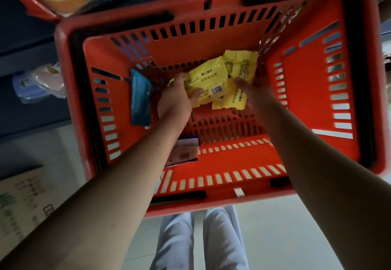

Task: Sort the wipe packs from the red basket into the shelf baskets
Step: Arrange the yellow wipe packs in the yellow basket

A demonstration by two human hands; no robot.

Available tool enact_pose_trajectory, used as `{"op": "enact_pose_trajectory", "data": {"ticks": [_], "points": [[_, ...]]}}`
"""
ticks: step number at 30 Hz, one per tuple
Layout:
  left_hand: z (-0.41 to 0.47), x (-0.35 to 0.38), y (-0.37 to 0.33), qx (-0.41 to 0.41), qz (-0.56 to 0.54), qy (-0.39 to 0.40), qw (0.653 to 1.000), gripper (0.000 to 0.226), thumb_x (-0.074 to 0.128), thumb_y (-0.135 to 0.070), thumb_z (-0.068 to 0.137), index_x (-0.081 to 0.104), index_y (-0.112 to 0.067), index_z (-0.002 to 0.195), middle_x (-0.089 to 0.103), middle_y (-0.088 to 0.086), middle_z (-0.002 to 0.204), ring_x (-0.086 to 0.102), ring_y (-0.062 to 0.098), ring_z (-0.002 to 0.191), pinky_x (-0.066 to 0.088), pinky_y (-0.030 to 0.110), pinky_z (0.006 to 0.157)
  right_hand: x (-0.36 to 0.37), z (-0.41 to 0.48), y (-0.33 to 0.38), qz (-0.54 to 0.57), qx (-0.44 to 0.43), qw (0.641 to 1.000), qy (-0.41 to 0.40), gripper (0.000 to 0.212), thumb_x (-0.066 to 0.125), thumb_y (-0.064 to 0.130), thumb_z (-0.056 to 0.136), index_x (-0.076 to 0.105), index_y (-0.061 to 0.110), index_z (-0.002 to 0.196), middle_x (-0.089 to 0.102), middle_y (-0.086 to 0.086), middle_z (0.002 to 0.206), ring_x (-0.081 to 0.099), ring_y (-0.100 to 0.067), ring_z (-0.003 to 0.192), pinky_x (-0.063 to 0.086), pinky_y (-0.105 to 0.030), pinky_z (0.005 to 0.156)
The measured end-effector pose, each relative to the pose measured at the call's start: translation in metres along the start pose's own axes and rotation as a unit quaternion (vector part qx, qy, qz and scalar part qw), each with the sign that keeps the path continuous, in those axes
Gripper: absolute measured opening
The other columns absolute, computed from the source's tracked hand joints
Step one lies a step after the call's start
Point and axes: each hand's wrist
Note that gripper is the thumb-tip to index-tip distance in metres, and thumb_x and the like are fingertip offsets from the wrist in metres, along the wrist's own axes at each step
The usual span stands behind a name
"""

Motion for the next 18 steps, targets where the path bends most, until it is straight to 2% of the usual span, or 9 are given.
{"op": "enact_pose_trajectory", "data": {"ticks": [3,5,7,9,11,14,16,18], "points": [[0.001,0.002,0.006,-0.020,0.036,-0.014,0.999,0.060,0.071,-0.052,0.079,0.050,-0.020,0.126,0.042,0.009,0.136,0.039,0.031,0.127,0.041,0.044,0.098,0.002,-0.002,-0.002,0.004,0.031,0.999,-0.013,0.052,0.074,0.035,0.082,0.057,0.017,0.129,0.066,-0.003,0.124,0.063,-0.022,0.112,0.049,-0.045,0.099],[-0.003,0.005,0.011,-0.031,0.045,0.012,0.998,0.066,0.073,-0.054,0.076,0.049,-0.017,0.126,0.037,0.009,0.140,0.033,0.031,0.130,0.038,0.046,0.103,0.003,-0.003,-0.003,0.005,0.050,0.999,-0.015,0.048,0.074,0.034,0.082,0.058,0.019,0.125,0.067,-0.002,0.121,0.064,-0.019,0.101,0.054,-0.038,0.086],[-0.007,0.008,0.017,-0.045,0.020,0.041,0.998,0.071,0.075,-0.052,0.075,0.048,-0.012,0.127,0.047,0.012,0.137,0.041,0.031,0.127,0.042,0.047,0.100,0.004,-0.006,-0.003,-0.004,0.057,0.998,-0.010,0.046,0.074,0.034,0.083,0.058,0.020,0.125,0.067,-0.002,0.119,0.064,-0.017,0.095,0.055,-0.035,0.080],[-0.013,0.009,0.021,-0.061,-0.022,0.058,0.996,0.071,0.077,-0.049,0.076,0.046,-0.012,0.128,0.055,0.013,0.130,0.050,0.032,0.121,0.048,0.047,0.094,0.003,-0.007,-0.002,-0.005,0.057,0.998,-0.010,0.046,0.074,0.031,0.083,0.058,0.019,0.125,0.067,-0.003,0.120,0.065,-0.021,0.102,0.054,-0.042,0.091],[-0.018,0.005,0.023,-0.057,-0.020,0.085,0.995,0.067,0.071,-0.051,0.081,0.047,-0.014,0.131,0.056,0.013,0.130,0.052,0.033,0.120,0.049,0.047,0.093,-0.003,-0.010,0.002,-0.032,0.054,0.998,-0.017,0.046,0.075,0.031,0.082,0.059,0.018,0.123,0.067,-0.007,0.121,0.065,-0.026,0.107,0.054,-0.045,0.092],[-0.030,-0.010,0.020,-0.055,-0.007,0.097,0.994,0.055,0.061,-0.050,0.089,0.054,-0.011,0.128,0.054,0.014,0.129,0.052,0.033,0.116,0.048,0.042,0.092,-0.020,-0.029,0.009,-0.106,0.015,0.994,-0.035,0.042,0.078,0.036,0.078,0.065,0.018,0.114,0.070,-0.008,0.111,0.069,-0.025,0.096,0.058,-0.044,0.084],[-0.048,-0.030,0.012,-0.082,-0.070,0.098,0.989,0.054,0.061,-0.046,0.091,0.053,-0.010,0.130,0.057,0.013,0.128,0.058,0.030,0.112,0.049,0.036,0.081,-0.034,-0.057,0.018,-0.088,-0.014,0.996,-0.033,0.032,0.080,0.033,0.076,0.068,0.020,0.103,0.072,-0.005,0.100,0.070,-0.024,0.089,0.059,-0.046,0.081],[-0.076,-0.061,0.003,-0.127,-0.203,0.087,0.967,0.047,0.064,-0.043,0.090,0.056,-0.012,0.124,0.064,0.008,0.121,0.064,0.022,0.097,0.051,0.030,0.070,-0.049,-0.096,0.032,-0.012,-0.026,1.000,-0.001,0.028,0.081,0.027,0.075,0.070,0.014,0.098,0.074,-0.007,0.097,0.072,-0.026,0.088,0.058,-0.050,0.081]]}}
Point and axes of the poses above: each hand's wrist, its own z-axis towards the middle knuckle, its own x-axis out of the palm, y = z × x
